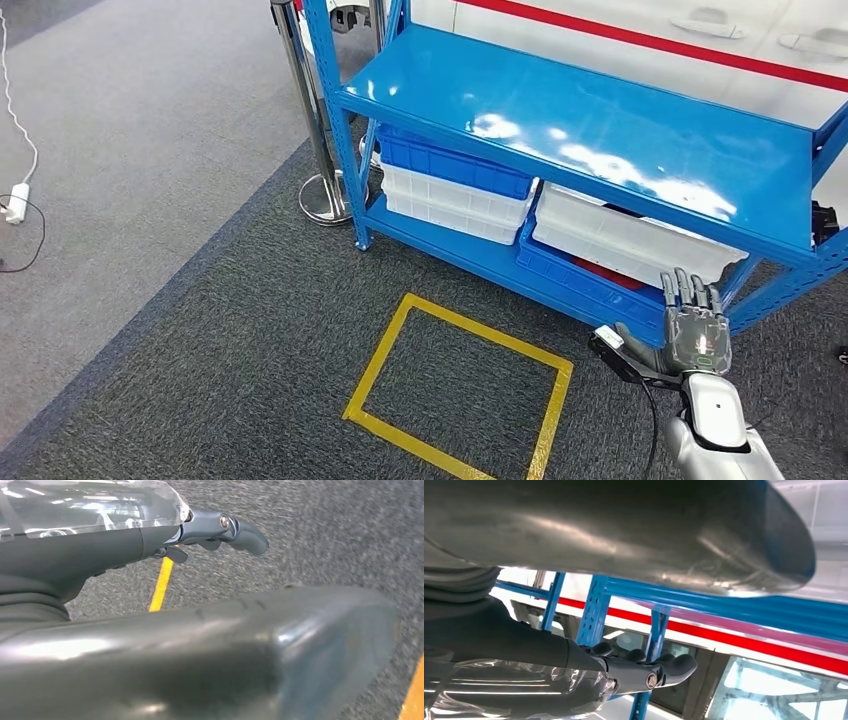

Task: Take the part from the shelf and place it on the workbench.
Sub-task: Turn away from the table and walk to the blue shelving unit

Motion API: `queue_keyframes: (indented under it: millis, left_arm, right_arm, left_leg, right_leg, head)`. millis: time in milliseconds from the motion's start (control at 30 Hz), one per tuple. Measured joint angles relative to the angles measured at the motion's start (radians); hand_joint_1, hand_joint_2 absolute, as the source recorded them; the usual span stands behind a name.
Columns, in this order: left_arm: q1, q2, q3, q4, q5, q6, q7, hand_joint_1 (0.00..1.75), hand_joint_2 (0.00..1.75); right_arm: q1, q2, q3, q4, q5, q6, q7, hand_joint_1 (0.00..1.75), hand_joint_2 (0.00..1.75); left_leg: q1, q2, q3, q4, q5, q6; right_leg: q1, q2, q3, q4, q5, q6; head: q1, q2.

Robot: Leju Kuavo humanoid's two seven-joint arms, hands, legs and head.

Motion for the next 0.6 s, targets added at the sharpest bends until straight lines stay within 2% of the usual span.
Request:
queue_keyframes:
  millis: [67, 100, 200, 233, 267, 300, 367, 400, 433, 533, 600]
  left_arm:
    - [0.000, 0.000, 0.000, 0.000, 0.000, 0.000, 0.000, 0.00, 0.00]
    - [-0.001, 0.000, 0.000, 0.000, 0.000, 0.000, 0.000, 0.00, 0.00]
    - [0.000, 0.000, -0.001, 0.000, -0.004, -0.003, -0.001, 0.00, 0.00]
    - [0.001, 0.000, -0.002, 0.000, -0.006, -0.004, -0.001, 0.00, 0.00]
    - [0.001, 0.000, -0.003, 0.000, -0.008, -0.005, -0.002, 0.00, 0.00]
    - [0.000, -0.001, -0.004, 0.000, -0.010, -0.006, -0.003, 0.00, 0.00]
    - [-0.001, -0.001, -0.006, 0.000, -0.015, -0.005, -0.007, 0.00, 0.00]
    - [-0.001, -0.001, -0.007, 0.000, -0.014, -0.006, -0.010, 0.00, 0.00]
    - [-0.002, -0.001, -0.007, 0.000, -0.010, -0.008, -0.016, 0.00, 0.00]
    - [-0.002, 0.000, -0.002, 0.000, 0.017, -0.022, -0.038, 0.00, 0.00]
    - [-0.002, 0.001, 0.003, 0.000, 0.026, -0.028, -0.051, 0.00, 0.00]
  right_arm:
    - [0.000, 0.000, 0.000, 0.001, 0.000, 0.001, 0.000, 0.00, 0.00]
    - [-0.001, -0.001, 0.000, 0.002, -0.001, 0.001, 0.000, 0.00, 0.00]
    - [0.003, -0.002, 0.000, 0.006, -0.004, 0.001, 0.000, 0.00, 0.00]
    - [0.008, -0.002, 0.000, 0.007, -0.005, 0.001, 0.000, 0.00, 0.00]
    - [0.012, -0.003, 0.000, 0.008, -0.006, 0.001, 0.000, 0.00, 0.00]
    - [0.015, -0.003, 0.000, 0.008, -0.007, 0.001, 0.000, 0.00, 0.00]
    - [0.017, -0.004, 0.000, 0.007, -0.008, 0.003, 0.000, 0.00, 0.00]
    - [0.018, -0.005, 0.000, 0.006, -0.008, 0.003, 0.000, 0.00, 0.00]
    - [0.019, -0.005, 0.000, 0.006, -0.008, 0.004, 0.001, 0.00, 0.00]
    - [0.028, -0.005, 0.000, 0.004, -0.004, 0.005, 0.002, 0.00, 0.00]
    - [0.029, -0.005, 0.000, 0.002, -0.001, 0.005, 0.002, 0.00, 0.00]
  left_leg:
    - [0.004, 0.009, 0.005, -0.014, 0.010, 0.010]
    - [0.007, 0.014, 0.007, -0.021, 0.014, 0.016]
    - [0.006, 0.027, 0.006, -0.024, 0.016, 0.021]
    - [0.006, 0.030, 0.006, -0.023, 0.015, 0.021]
    - [0.006, 0.034, 0.006, -0.021, 0.014, 0.020]
    - [0.007, 0.037, 0.006, -0.019, 0.013, 0.018]
    - [0.005, 0.044, 0.006, -0.009, 0.005, 0.010]
    - [0.003, 0.046, 0.004, -0.003, 0.001, 0.005]
    - [0.001, 0.049, 0.003, 0.001, -0.002, 0.001]
    - [0.000, 0.056, 0.002, 0.004, -0.007, -0.013]
    - [0.003, 0.049, -0.013, 0.044, -0.039, -0.024]
  right_leg:
    - [0.000, -0.008, -0.006, 0.014, -0.013, 0.011]
    - [0.001, -0.017, -0.021, 0.046, -0.035, 0.015]
    - [-0.002, -0.032, -0.106, 0.229, -0.125, 0.025]
    - [-0.004, -0.033, -0.125, 0.269, -0.133, 0.028]
    - [-0.006, -0.034, -0.127, 0.272, -0.121, 0.031]
    - [-0.008, -0.038, -0.107, 0.233, -0.093, 0.033]
    - [-0.009, -0.055, -0.038, 0.096, -0.030, 0.032]
    - [-0.006, -0.062, -0.012, 0.043, -0.013, 0.027]
    - [-0.004, -0.065, 0.000, 0.015, -0.007, 0.021]
    - [-0.002, -0.056, -0.001, 0.007, -0.008, 0.001]
    - [-0.006, -0.051, 0.001, 0.003, -0.004, -0.012]
  head:
    - [0.000, 0.000]
    - [0.000, 0.000]
    - [0.000, 0.000]
    - [0.000, 0.000]
    - [0.000, 0.000]
    - [0.000, 0.000]
    - [0.000, 0.000]
    - [0.000, 0.000]
    - [0.000, 0.000]
    - [0.000, 0.000]
    - [0.000, 0.000]
